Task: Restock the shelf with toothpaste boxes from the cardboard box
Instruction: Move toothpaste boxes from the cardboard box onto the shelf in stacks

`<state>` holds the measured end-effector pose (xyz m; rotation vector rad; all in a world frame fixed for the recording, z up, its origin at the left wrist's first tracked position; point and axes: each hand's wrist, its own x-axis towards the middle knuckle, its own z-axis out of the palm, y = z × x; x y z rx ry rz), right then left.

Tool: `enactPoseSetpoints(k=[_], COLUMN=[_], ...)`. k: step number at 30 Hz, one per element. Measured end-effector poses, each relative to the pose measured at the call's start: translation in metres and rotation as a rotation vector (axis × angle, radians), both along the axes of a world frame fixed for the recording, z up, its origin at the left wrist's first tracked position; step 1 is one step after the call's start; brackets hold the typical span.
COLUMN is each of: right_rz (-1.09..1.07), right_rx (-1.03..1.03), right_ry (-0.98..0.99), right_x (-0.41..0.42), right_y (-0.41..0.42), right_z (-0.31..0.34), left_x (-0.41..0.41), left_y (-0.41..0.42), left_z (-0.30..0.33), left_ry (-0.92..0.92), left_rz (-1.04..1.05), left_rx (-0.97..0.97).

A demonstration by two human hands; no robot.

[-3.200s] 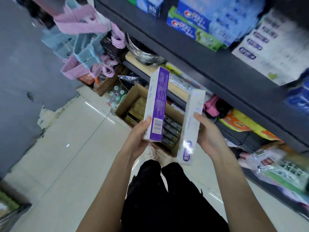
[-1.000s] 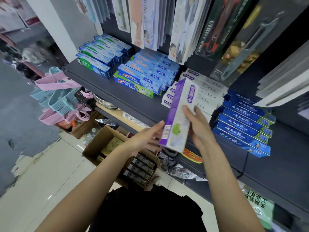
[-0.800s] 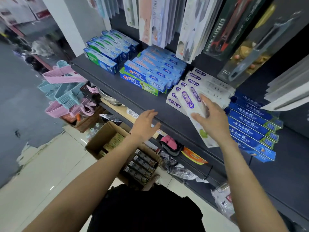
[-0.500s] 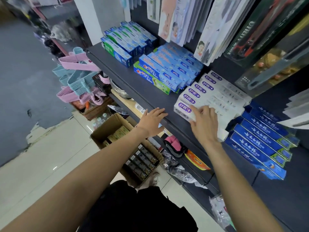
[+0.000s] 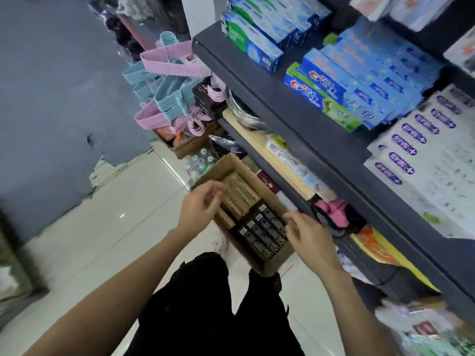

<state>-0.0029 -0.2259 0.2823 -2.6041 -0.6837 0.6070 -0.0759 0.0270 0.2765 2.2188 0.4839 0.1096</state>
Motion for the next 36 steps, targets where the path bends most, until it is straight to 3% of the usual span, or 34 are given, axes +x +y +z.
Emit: enactPoseSetpoints(k=[7, 13, 20, 25, 36], right_rz=[0.035, 0.135, 0.262, 0.266, 0.137], right_rx=[-0.142, -0.257, -0.438, -0.445, -0.454], right_ry=[0.183, 0.286, 0.287, 0.347, 0.343], right_x=[0.000, 0.013, 0.017, 0.024, 0.013], right_y=[0.088, 0.154, 0.212, 0.221, 0.228], right_z=[-0.135, -0.273, -0.394, -0.418, -0.418], left_x=[-0.009, 0.004, -0.002, -0.003, 0.001], left_y=[0.108, 0.136, 0.139, 0.142, 0.143], left_z=[-0.134, -0.241, -0.300, -0.304, -0.300], left_ry=[0.523, 0.560, 0.431, 0.358, 0.397], left_rz=[-0.206, 0.043, 0.082, 0.102, 0.086], left_rx=[0.310, 0.191, -0.018, -0.093, -0.089])
